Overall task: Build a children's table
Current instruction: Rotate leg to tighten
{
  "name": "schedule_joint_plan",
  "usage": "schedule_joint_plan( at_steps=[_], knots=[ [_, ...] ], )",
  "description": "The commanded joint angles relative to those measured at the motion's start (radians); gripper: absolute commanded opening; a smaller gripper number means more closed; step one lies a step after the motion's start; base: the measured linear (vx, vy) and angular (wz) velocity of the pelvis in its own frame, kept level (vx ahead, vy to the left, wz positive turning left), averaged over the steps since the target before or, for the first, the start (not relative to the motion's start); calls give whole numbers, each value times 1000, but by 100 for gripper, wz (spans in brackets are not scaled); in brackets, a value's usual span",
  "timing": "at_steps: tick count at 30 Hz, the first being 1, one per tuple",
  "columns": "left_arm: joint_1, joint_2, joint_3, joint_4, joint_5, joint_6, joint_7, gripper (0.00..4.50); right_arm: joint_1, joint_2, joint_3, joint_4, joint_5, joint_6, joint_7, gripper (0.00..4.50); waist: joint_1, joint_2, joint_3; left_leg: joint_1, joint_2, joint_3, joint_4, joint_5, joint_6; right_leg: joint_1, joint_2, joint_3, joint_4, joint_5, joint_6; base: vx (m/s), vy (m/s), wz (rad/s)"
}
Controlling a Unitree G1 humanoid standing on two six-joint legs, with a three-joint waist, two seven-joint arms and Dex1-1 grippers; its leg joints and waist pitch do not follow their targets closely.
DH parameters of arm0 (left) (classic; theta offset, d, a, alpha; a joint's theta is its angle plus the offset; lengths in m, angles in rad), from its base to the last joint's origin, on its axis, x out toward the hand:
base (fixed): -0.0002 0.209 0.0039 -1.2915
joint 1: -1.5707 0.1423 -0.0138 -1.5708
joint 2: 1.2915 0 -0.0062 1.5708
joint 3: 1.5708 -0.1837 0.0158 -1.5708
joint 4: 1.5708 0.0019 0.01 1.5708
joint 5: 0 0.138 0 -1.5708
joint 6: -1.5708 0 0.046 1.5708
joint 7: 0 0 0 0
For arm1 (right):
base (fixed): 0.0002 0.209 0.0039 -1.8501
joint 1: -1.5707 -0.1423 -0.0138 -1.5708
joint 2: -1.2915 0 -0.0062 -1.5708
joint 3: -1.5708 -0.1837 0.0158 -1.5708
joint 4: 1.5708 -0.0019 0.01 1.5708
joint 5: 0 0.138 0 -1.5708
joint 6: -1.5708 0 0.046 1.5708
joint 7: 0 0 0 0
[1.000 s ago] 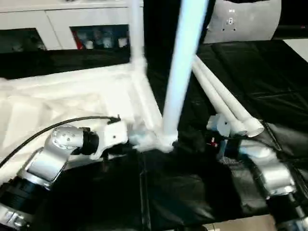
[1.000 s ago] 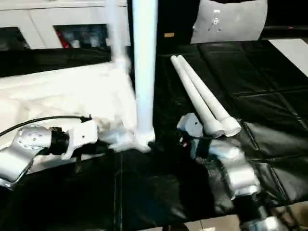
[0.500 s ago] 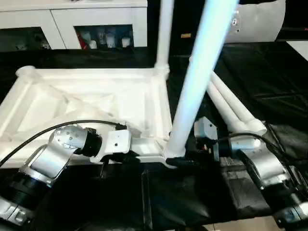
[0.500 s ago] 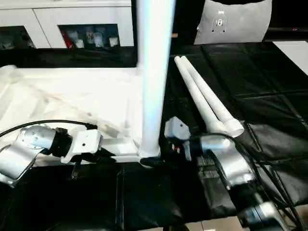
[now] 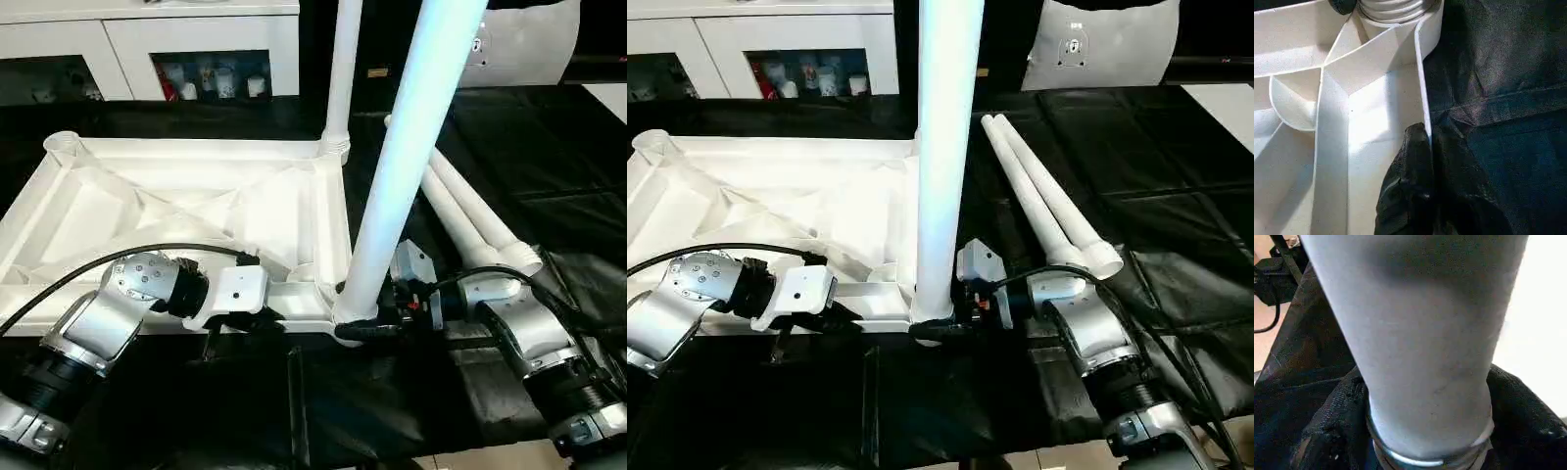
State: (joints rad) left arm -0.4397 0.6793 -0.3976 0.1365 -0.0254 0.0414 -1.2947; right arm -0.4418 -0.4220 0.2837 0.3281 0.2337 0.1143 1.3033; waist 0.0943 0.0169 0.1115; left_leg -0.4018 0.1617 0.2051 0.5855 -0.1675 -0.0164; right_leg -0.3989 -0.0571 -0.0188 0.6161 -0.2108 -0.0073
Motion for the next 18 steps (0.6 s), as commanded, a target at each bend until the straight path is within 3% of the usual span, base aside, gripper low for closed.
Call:
schedule_joint_plan(
  at_steps=[1,5,9,12,14,18],
  knots=[
    [21,-5,-32,-8,21,9,-12,0,18,5,5,-21,14,31,0,284,-2,13,-72,38,78,-35,-68,-174,50,34,-85,38,-55,-24,-300,0,0,0],
    [57,-53,32,-66,-6,130,117,0,92,45,-25,-88,41,109,-102,279,-1,14,-70,39,80,-36,-72,-195,46,31,-86,39,-58,-37,-297,0,0,0],
    [106,-122,101,-186,-40,298,264,0,162,126,-41,-128,8,141,-287,279,-10,18,-57,42,79,-42,-85,-307,-2,24,-92,45,-80,-253,-255,0,0,0],
    [141,-204,126,-286,-16,435,386,0,182,222,-52,-121,-24,154,-445,279,-29,19,-46,37,74,-56,-97,-392,-44,21,-95,43,-94,-420,-194,0,0,0],
    [160,-278,130,-344,15,523,474,0,183,289,-58,-115,-43,167,-541,278,-47,17,-45,35,74,-58,-102,-404,-58,20,-91,43,-92,-421,-185,0,0,0],
    [172,-448,118,-415,78,655,659,0,167,428,-86,-86,-76,192,-744,278,-61,10,-39,41,69,-59,-96,-431,-52,8,-93,48,-112,-499,-147,0,0,0]
  ],
)
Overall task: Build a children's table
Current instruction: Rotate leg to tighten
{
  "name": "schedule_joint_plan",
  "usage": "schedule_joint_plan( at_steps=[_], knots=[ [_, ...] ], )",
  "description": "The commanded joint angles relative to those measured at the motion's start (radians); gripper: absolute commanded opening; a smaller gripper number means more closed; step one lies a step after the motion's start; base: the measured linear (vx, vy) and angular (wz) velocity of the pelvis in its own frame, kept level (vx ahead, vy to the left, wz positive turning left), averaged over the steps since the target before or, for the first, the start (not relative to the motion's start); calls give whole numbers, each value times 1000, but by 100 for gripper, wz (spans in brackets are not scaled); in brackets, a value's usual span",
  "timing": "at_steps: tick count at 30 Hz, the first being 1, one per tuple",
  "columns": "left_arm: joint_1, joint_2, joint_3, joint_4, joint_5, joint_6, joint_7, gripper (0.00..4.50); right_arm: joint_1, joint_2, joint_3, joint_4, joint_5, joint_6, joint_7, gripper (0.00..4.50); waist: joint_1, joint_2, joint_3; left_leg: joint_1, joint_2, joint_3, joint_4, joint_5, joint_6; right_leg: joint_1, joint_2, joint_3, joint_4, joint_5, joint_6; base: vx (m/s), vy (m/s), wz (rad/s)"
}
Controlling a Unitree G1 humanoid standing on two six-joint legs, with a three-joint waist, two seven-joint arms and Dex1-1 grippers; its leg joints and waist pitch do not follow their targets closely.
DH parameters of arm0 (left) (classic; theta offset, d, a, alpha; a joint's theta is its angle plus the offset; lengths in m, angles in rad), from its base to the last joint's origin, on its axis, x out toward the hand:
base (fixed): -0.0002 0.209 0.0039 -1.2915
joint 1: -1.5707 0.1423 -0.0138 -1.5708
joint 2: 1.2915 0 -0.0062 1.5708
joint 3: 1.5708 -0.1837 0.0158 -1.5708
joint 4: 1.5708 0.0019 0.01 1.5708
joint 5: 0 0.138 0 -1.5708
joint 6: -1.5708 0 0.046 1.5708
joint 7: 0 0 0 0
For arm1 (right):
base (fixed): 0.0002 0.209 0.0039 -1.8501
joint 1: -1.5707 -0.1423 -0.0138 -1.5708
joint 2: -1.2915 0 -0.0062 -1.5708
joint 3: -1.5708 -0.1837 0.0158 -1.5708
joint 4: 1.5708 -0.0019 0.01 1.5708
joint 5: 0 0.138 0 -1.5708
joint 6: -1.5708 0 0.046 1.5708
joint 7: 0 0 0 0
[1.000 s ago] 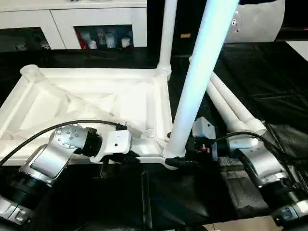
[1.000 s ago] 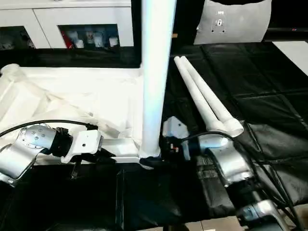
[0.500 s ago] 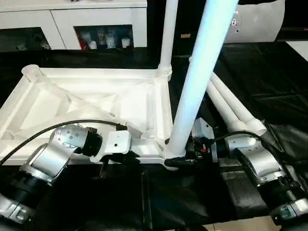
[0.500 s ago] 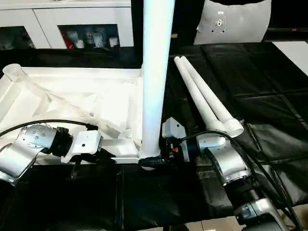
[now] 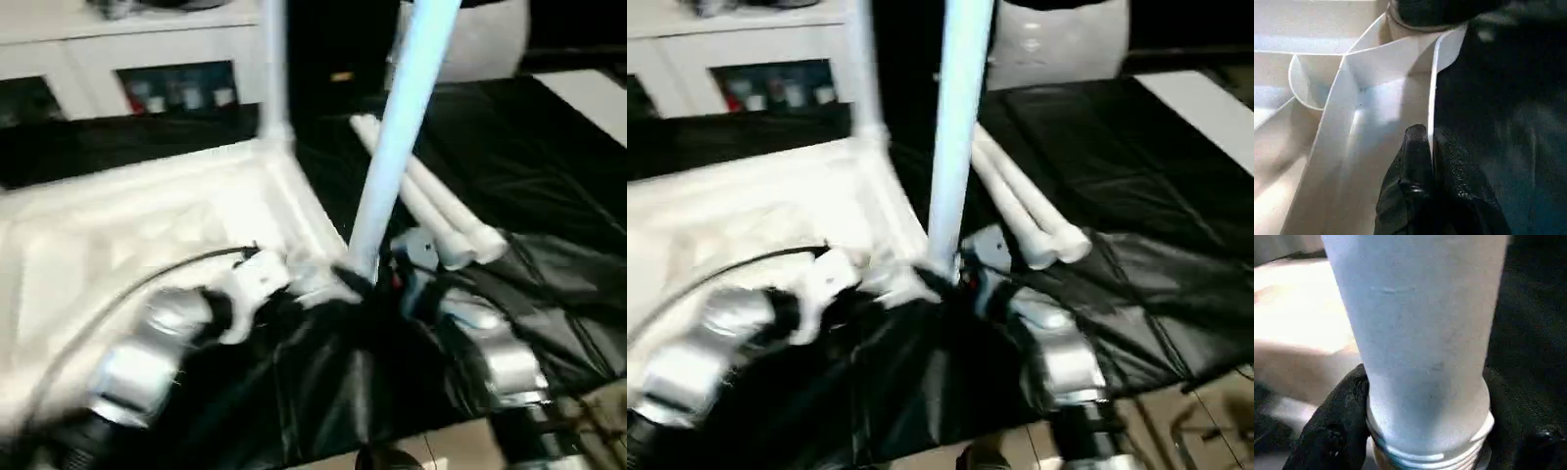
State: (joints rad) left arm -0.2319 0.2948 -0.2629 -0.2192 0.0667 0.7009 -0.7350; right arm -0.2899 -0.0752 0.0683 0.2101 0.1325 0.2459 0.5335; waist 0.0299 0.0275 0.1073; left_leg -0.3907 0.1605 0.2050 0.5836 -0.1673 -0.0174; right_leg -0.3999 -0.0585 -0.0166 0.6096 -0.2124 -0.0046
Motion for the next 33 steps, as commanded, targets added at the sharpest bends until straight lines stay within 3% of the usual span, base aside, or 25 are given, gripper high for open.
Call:
schedule_joint_plan(
  at_steps=[1,3,7,8,10,14,15,20,25,31,33],
  knots=[
    [-38,-85,-20,-63,-5,8,124,0,12,99,125,36,24,62,-1,278,3,0,-35,31,69,-59,-93,-428,-47,7,-91,47,-108,-504,-144,0,0,0],
    [-53,-134,-51,-70,29,32,186,0,-12,161,108,66,8,66,-108,278,1,-1,-35,30,68,-57,-95,-417,-42,2,-85,47,-110,-479,-129,0,0,0],
    [-65,-132,-82,-82,69,49,194,0,-24,188,93,85,-13,34,-153,278,4,-4,-40,29,67,-52,-95,-395,-31,3,-79,48,-107,-396,-119,0,0,0],
    [-65,-132,-82,-82,69,49,194,0,-24,188,93,85,-13,34,-153,278,5,-1,-40,27,68,-52,-95,-378,-26,5,-79,48,-105,-368,-123,0,0,0],
    [-62,-103,-98,-92,91,65,179,0,-19,178,96,87,-43,1,-147,333,6,3,-43,26,68,-49,-95,-357,-23,7,-76,47,-100,-308,-135,0,0,0],
    [-48,-63,-98,-97,80,74,155,0,-15,169,79,80,-38,-14,-142,358,5,3,-49,20,66,-44,-90,-286,1,20,-76,46,-89,-173,-176,0,0,0],
    [-41,-40,-98,-97,74,72,138,0,-14,160,70,71,-30,-25,-133,382,6,2,-50,18,66,-44,-89,-268,9,23,-77,45,-87,-156,-183,0,0,0],
    [-22,36,-67,-64,55,-14,75,0,24,78,55,14,-26,-92,-62,413,9,4,-52,19,67,-41,-85,-217,31,29,-75,42,-82,-90,-211,0,0,0],
    [-17,165,-34,5,-6,-183,-73,0,108,-86,41,-130,59,-121,187,445,15,5,-52,20,68,-41,-84,-214,52,34,-73,40,-79,-74,-209,0,0,0],
    [-26,280,-49,74,-47,-322,-235,0,95,-267,45,-156,107,-108,419,445,17,9,-53,28,71,-41,-84,-230,64,33,-76,37,-80,-93,-235,0,0,0],
    [-32,310,-54,97,-74,-378,-310,0,75,-313,50,-147,120,-102,484,445,22,8,-53,28,72,-39,-82,-206,70,34,-77,38,-77,-56,-252,0,0,0]
  ],
)
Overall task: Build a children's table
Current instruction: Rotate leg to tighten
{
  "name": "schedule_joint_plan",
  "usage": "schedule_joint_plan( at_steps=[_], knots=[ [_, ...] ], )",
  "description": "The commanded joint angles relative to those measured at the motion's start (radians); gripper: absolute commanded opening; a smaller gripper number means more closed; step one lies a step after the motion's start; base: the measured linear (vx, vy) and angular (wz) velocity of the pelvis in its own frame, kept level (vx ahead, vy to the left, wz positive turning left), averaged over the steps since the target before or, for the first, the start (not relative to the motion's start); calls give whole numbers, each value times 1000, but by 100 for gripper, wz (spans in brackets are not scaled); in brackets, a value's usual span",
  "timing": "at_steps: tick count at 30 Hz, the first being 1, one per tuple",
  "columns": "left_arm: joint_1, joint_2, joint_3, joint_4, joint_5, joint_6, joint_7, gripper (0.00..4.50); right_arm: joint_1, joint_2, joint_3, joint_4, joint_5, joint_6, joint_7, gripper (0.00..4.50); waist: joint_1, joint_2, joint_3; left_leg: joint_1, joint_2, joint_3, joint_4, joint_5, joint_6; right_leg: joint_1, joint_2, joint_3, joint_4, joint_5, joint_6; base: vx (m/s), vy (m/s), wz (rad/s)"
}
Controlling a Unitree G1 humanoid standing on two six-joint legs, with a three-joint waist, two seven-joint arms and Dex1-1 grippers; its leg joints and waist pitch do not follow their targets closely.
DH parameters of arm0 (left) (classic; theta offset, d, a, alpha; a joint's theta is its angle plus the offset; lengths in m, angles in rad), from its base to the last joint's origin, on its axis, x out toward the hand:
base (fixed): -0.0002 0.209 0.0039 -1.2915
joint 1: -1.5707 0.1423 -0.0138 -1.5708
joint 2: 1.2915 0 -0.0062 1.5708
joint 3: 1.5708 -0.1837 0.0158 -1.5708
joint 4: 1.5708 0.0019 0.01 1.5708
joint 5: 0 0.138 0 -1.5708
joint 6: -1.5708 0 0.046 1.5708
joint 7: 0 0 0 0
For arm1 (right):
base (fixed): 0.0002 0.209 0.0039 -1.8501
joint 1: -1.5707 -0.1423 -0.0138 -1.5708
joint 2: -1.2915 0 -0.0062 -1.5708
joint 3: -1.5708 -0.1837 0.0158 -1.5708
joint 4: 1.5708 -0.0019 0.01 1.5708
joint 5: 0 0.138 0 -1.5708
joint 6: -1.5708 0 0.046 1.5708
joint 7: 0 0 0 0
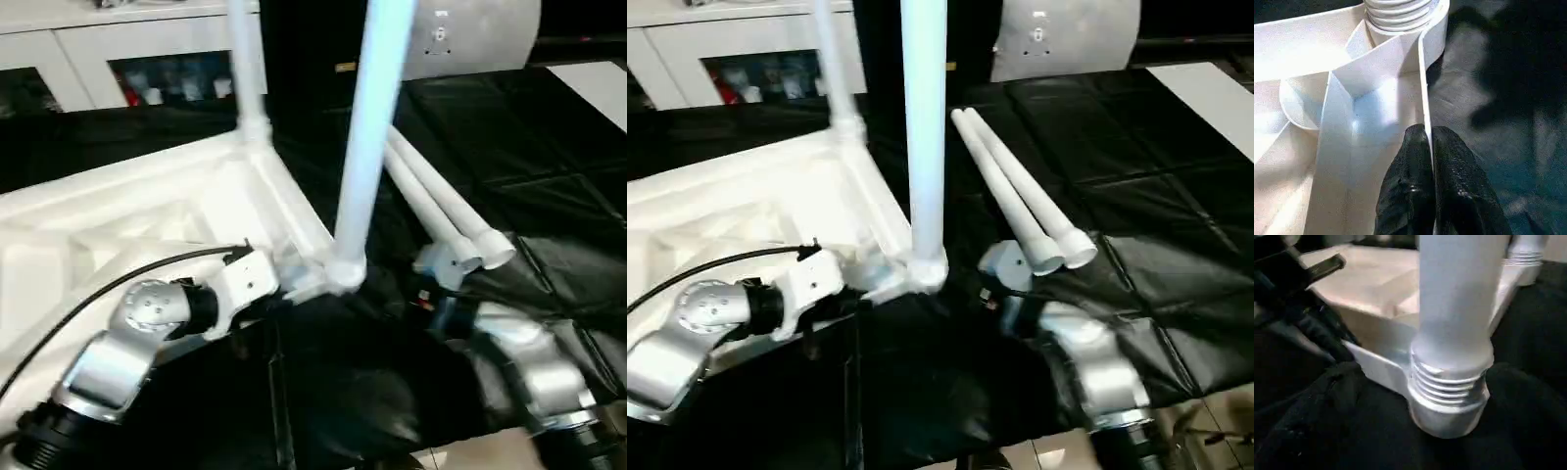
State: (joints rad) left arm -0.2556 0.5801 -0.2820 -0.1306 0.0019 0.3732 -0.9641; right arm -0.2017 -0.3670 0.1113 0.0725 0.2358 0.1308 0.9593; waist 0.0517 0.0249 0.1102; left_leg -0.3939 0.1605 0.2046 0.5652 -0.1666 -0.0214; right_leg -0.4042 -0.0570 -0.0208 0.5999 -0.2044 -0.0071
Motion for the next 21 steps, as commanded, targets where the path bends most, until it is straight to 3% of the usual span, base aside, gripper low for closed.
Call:
schedule_joint_plan(
  at_steps=[1,6,8,10,15,17,20,21],
  knots=[
    [-13,44,-38,24,-29,-86,-131,0,-27,-48,10,-3,25,18,97,445,2,10,-57,30,70,-39,-62,-202,79,39,-78,41,-67,-60,-251,0,0,0],
    [-45,101,-70,97,-63,-172,-288,0,-85,-116,49,23,39,38,231,445,15,8,-58,34,75,-34,-59,-180,88,38,-79,39,-60,-52,-270,0,0,0],
    [-71,112,-86,138,-63,-213,-340,0,-115,-127,78,51,17,4,267,445,19,7,-59,37,75,-33,-58,-177,86,36,-78,39,-58,-50,-275,0,0,0],
    [-79,115,-91,152,-61,-225,-353,0,-124,-129,86,61,9,-9,275,445,23,8,-59,36,75,-32,-56,-177,82,36,-81,40,-57,-48,-282,0,0,0],
    [-159,114,-129,268,-23,-332,-407,0,-158,-154,164,83,6,-4,417,445,34,4,-58,35,76,-32,-56,-190,77,37,-84,40,-56,-77,-276,0,0,0],
    [-171,111,-134,288,-17,-352,-417,0,-165,-151,178,95,4,-9,429,412,34,2,-58,33,77,-34,-57,-194,72,38,-86,41,-57,-89,-276,0,0,0],
    [-189,104,-144,307,-15,-380,-438,0,-186,-133,191,123,1,-17,431,409,34,1,-56,34,77,-34,-59,-203,63,35,-87,41,-59,-118,-276,0,0,0],
    [-195,104,-148,312,-14,-385,-444,0,-193,-126,194,131,2,-20,434,382,33,1,-56,34,78,-34,-59,-205,62,35,-88,42,-58,-121,-277,0,0,0]
  ],
)
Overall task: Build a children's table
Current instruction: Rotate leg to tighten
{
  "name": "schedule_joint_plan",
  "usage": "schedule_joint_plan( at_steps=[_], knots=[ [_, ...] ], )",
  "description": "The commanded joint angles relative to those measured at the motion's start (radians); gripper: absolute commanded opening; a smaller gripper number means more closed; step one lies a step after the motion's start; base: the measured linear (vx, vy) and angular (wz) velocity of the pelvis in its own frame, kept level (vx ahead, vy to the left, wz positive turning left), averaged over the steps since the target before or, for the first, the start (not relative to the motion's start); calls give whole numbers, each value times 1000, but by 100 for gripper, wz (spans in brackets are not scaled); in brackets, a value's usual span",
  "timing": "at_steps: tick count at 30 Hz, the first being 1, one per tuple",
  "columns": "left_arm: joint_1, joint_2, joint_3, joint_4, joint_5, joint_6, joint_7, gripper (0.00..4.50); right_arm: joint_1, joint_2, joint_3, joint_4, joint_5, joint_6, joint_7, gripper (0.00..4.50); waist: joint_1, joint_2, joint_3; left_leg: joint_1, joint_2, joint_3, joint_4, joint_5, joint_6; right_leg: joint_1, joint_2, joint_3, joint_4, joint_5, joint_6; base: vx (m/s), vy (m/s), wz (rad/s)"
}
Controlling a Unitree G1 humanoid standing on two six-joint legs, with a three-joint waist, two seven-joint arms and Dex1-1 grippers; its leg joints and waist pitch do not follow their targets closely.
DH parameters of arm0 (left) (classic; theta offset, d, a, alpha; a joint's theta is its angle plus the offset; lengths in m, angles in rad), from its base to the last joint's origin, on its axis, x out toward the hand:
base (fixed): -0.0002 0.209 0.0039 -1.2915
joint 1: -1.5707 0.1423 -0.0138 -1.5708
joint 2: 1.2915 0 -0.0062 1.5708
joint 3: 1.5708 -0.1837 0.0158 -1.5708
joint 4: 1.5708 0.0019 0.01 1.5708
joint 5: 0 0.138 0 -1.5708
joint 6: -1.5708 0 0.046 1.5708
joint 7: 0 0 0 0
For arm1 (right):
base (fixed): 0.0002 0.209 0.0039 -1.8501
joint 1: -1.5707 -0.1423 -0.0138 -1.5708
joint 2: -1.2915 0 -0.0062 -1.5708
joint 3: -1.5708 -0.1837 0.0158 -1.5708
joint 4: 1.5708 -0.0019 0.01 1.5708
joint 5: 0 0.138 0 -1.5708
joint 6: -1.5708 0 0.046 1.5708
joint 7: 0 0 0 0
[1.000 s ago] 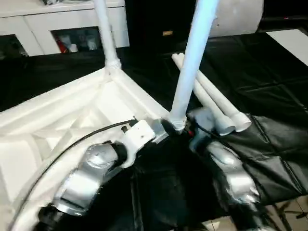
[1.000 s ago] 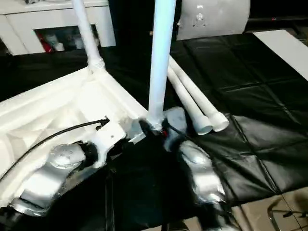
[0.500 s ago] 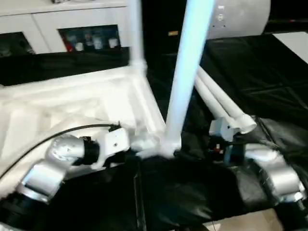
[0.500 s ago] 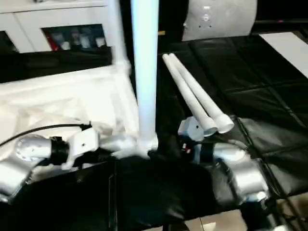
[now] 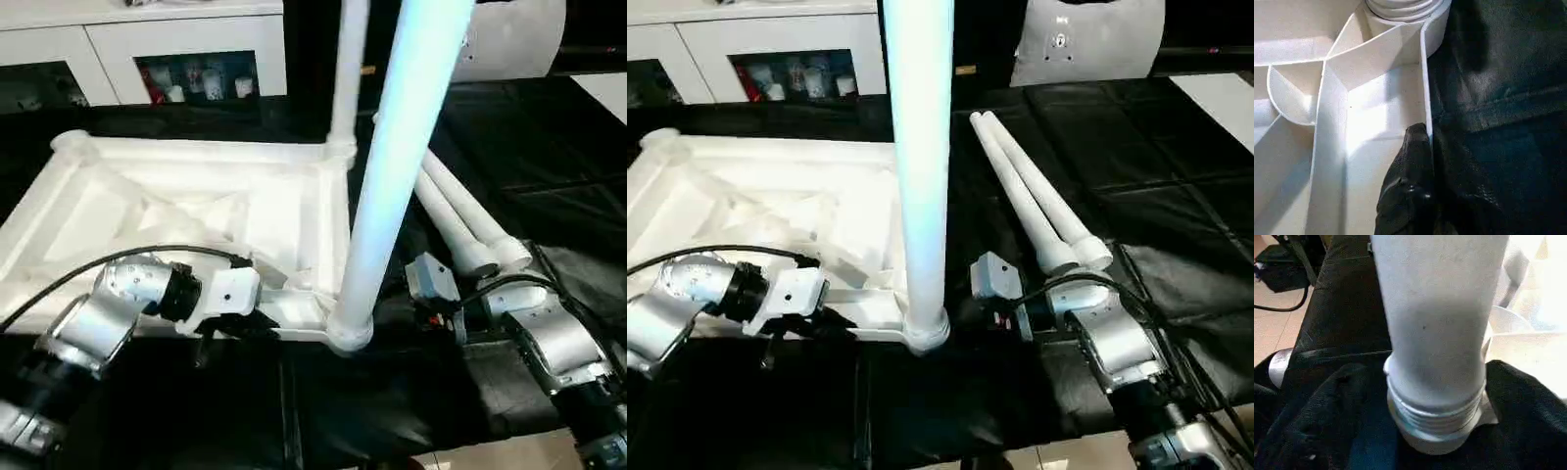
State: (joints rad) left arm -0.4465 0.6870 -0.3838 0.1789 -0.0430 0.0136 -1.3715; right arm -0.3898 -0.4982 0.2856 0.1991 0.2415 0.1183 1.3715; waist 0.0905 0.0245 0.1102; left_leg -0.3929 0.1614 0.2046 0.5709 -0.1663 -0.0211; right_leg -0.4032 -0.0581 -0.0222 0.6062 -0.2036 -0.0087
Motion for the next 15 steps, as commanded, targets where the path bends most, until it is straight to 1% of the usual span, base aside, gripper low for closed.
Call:
schedule_joint_plan(
  at_steps=[1,4,6,8,9,10,13,14,15],
  knots=[
    [-6,-3,-49,4,31,-29,-39,0,-7,7,20,6,-2,-7,24,371,-5,1,-56,33,77,-34,-64,-207,61,33,-87,43,-64,-125,-276,0,0,0],
    [-14,-5,-56,18,31,-45,-48,0,-16,12,25,14,-1,-9,37,361,-4,0,-55,33,77,-34,-65,-199,61,33,-85,43,-63,-117,-274,0,0,0],
    [-17,-6,-60,26,31,-54,-54,0,-20,13,28,22,-3,-12,44,330,-4,2,-55,33,78,-33,-65,-204,62,33,-85,43,-63,-113,-276,0,0,0],
    [-22,-7,-63,37,34,-68,-61,0,-26,14,35,37,-9,-23,52,320,-4,1,-53,34,78,-33,-66,-214,59,31,-86,43,-66,-129,-275,0,0,0],
    [-24,-9,-65,45,37,-78,-65,0,-29,16,39,47,-12,-30,55,313,-4,1,-53,33,78,-34,-67,-217,56,32,-87,43,-65,-137,-275,0,0,0],
    [-25,-10,-66,49,39,-81,-67,0,-31,17,41,52,-12,-32,56,298,-4,1,-52,33,78,-34,-67,-219,56,32,-87,43,-66,-139,-274,0,0,0],
    [-29,-12,-64,59,40,-88,-67,0,-34,26,46,58,-14,-32,58,288,-4,1,-51,33,78,-34,-69,-222,53,31,-86,44,-66,-143,-272,0,0,0],
    [-28,-12,-63,59,39,-88,-66,0,-30,26,47,54,-14,-31,60,286,-4,3,-52,34,79,-34,-69,-224,51,31,-87,44,-66,-145,-272,0,0,0],
    [-27,-11,-62,60,38,-88,-65,0,-26,25,48,50,-12,-28,61,281,-4,2,-52,34,79,-34,-69,-228,50,31,-87,44,-67,-148,-272,0,0,0]
  ],
)
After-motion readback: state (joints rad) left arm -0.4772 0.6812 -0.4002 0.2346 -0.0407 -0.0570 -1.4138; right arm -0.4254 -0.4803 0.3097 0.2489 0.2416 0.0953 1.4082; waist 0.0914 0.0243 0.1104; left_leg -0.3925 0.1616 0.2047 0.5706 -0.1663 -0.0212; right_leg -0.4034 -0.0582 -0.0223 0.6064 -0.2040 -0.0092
